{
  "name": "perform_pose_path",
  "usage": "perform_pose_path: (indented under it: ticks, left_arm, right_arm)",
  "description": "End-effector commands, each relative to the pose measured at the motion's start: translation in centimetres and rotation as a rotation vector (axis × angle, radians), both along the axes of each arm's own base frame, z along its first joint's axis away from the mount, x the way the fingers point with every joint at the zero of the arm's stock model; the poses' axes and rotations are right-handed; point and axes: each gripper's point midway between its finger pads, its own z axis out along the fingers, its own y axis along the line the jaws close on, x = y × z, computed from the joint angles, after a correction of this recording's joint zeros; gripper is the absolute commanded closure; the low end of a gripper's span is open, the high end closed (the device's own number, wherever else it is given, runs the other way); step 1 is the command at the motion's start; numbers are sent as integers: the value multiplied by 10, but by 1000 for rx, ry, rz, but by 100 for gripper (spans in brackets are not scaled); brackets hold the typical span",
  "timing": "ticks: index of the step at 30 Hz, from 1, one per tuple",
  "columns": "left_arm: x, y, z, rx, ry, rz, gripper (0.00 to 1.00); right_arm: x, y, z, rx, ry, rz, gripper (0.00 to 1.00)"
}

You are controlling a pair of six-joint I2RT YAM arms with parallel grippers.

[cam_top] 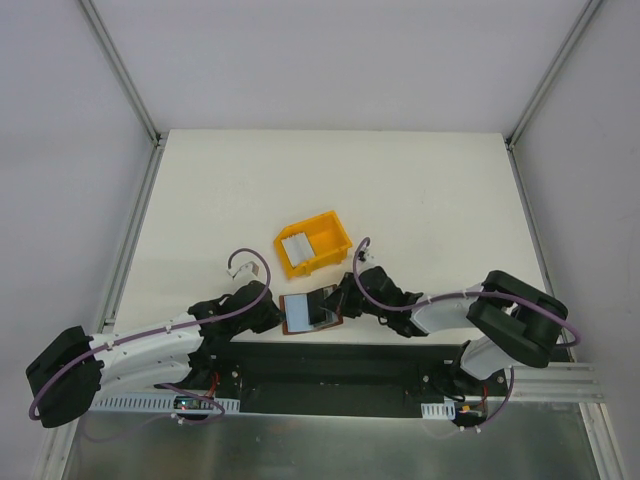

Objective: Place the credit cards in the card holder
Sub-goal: Insert the credit card into the card holder.

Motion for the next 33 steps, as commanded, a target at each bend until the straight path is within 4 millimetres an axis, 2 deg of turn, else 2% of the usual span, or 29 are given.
perform_pose_path:
  ticks: [1, 9, 33]
  left_arm:
    - [-9, 16, -19, 68, 43, 27, 100]
    - [-9, 19, -21, 74, 44, 40, 100]
    - [-4, 14, -14, 73, 21, 22, 100]
  right_arm:
    - [-9, -5, -6, 1, 25, 17, 99]
    - [-18, -14, -11, -5, 49, 18, 100]
    - [-19, 18, -18, -6, 98, 104, 100]
